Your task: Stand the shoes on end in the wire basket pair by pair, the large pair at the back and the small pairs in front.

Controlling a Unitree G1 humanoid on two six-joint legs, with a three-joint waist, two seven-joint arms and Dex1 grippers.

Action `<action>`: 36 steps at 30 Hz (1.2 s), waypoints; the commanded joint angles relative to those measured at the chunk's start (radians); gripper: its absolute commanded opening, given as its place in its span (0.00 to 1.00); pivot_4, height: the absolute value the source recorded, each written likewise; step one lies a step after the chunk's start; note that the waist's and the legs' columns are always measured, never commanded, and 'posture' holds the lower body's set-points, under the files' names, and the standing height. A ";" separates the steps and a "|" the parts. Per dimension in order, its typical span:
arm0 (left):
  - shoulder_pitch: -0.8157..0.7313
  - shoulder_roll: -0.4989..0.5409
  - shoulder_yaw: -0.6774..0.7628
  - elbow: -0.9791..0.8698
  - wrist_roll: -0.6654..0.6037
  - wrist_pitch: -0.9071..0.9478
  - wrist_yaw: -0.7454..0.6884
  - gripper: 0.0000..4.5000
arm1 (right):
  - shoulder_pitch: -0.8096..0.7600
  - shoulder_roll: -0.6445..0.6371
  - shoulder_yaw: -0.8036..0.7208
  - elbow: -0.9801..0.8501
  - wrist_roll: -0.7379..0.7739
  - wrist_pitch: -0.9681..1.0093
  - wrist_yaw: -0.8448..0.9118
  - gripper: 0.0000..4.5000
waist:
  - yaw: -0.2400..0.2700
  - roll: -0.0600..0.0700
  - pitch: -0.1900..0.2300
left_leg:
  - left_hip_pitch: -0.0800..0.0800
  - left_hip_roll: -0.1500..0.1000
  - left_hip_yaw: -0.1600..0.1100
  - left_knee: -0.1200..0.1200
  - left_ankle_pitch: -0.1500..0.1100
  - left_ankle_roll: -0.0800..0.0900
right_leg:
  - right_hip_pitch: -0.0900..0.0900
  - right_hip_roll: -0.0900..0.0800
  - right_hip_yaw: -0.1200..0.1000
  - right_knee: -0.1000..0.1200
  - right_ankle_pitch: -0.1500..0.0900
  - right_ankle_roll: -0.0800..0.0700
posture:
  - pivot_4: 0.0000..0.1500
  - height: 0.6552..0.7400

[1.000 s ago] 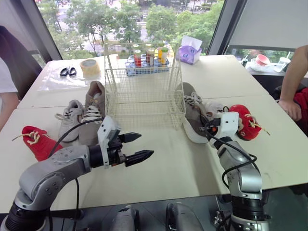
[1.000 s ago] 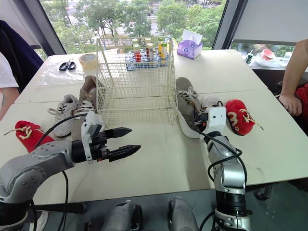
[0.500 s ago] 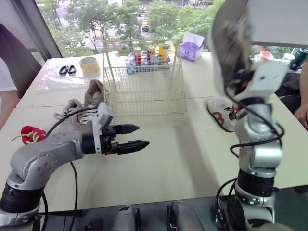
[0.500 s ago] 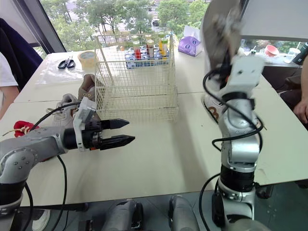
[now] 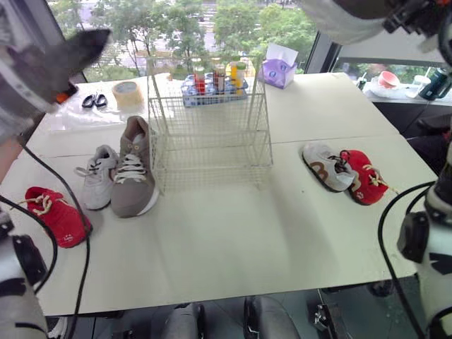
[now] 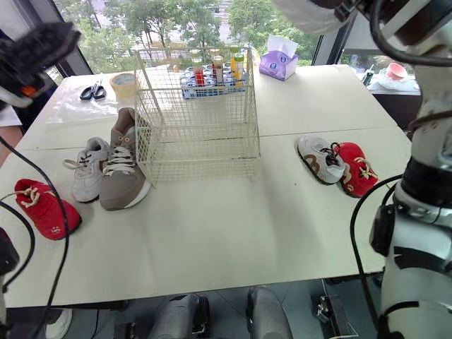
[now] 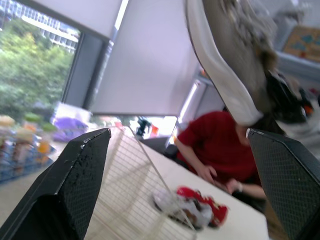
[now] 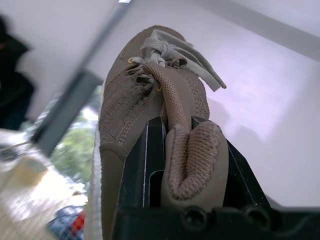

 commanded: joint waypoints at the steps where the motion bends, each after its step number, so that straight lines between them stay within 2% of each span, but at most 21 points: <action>1: -0.096 0.037 -0.044 0.083 0.094 -0.020 -0.123 1.00 | -0.023 -0.012 0.035 0.021 0.019 -0.088 0.117 0.07 | 0.003 -0.002 0.001 | 0.000 0.000 0.000 0.001 0.000 0.000 | 0.000 -0.001 0.000 0.001 0.000 0.000 | 1.00 1.00; 7: -0.240 0.008 -0.108 0.171 0.186 0.008 -0.227 1.00 | 0.000 0.042 0.102 0.041 -0.004 -0.193 0.180 0.07 | 0.009 -0.004 0.001 | -0.002 0.000 0.002 0.003 0.000 0.000 | 0.000 -0.003 0.000 0.000 0.000 0.000 | 1.00 1.00; 18: -0.352 -0.087 -0.188 0.226 0.307 0.019 -0.358 1.00 | 0.029 0.086 0.172 0.010 -0.051 -0.288 0.210 0.07 | 0.006 -0.004 0.001 | -0.002 0.000 0.003 0.003 0.003 -0.006 | -0.003 -0.003 0.000 0.007 0.000 0.001 | 1.00 1.00; 19: -0.354 -0.089 -0.197 0.232 0.317 0.023 -0.378 0.89 | 0.031 0.086 0.172 0.008 -0.055 -0.293 0.211 0.07 | 0.006 -0.004 0.001 | -0.002 0.000 0.003 0.003 0.003 -0.006 | -0.003 -0.003 0.000 0.007 0.000 0.001 | 1.00 1.00; 20: -0.355 -0.091 -0.201 0.238 0.325 0.026 -0.396 0.83 | 0.033 0.086 0.172 0.007 -0.056 -0.295 0.212 0.07 | 0.005 -0.004 0.001 | -0.002 0.000 0.004 0.003 0.003 -0.006 | -0.003 -0.003 0.000 0.007 0.000 0.001 | 1.00 1.00; 24: -0.368 -0.101 -0.190 0.274 0.355 0.026 -0.423 0.38 | 0.044 0.079 0.170 -0.005 -0.063 -0.297 0.211 0.07 | 0.004 -0.004 0.001 | -0.002 0.000 0.003 0.003 0.004 -0.007 | -0.005 -0.003 0.001 0.007 0.000 0.001 | 1.00 1.00; 26: -0.366 -0.109 -0.182 0.270 0.367 0.024 -0.413 0.20 | 0.052 0.074 0.171 -0.014 -0.068 -0.291 0.209 0.07 | 0.004 -0.004 0.001 | -0.002 0.000 0.003 0.003 0.004 -0.007 | -0.005 -0.003 0.001 0.007 0.000 0.001 | 1.00 1.00; 27: -0.366 -0.113 -0.178 0.268 0.373 0.021 -0.409 0.16 | 0.055 0.072 0.171 -0.016 -0.069 -0.288 0.208 0.07 | 0.005 -0.004 0.001 | -0.002 0.000 0.003 0.003 0.004 -0.007 | -0.005 -0.003 0.001 0.008 0.000 0.001 | 1.00 1.00; 29: -0.367 -0.123 -0.162 0.267 0.371 0.029 -0.397 0.16 | 0.060 0.070 0.169 -0.020 -0.066 -0.275 0.207 0.07 | 0.005 -0.004 0.001 | -0.002 0.000 0.003 0.003 0.004 -0.007 | -0.005 -0.003 0.001 0.008 0.000 0.001 | 1.00 1.00; 33: -0.318 -0.161 -0.033 0.216 0.309 0.048 -0.267 0.16 | 0.096 0.088 0.097 -0.011 0.013 -0.132 0.115 0.47 | 0.007 -0.004 0.001 | -0.002 0.001 0.002 0.004 0.004 -0.007 | -0.005 -0.003 0.002 0.008 0.000 0.001 | 1.00 1.00; 35: -0.281 -0.192 0.063 0.177 0.269 0.045 -0.159 0.16 | 0.115 0.105 0.012 -0.007 0.087 -0.067 0.040 0.72 | 0.007 -0.004 0.001 | -0.002 0.001 0.001 0.004 0.005 -0.008 | -0.004 -0.004 0.002 0.008 0.000 0.001 | 1.00 1.00; 36: -0.258 -0.214 0.111 0.149 0.251 0.041 -0.094 0.16 | 0.124 0.108 -0.031 -0.010 0.133 -0.025 0.009 0.80 | 0.007 -0.004 0.001 | -0.002 0.001 0.001 0.004 0.005 -0.008 | -0.004 -0.004 0.002 0.008 0.000 0.001 | 1.00 1.00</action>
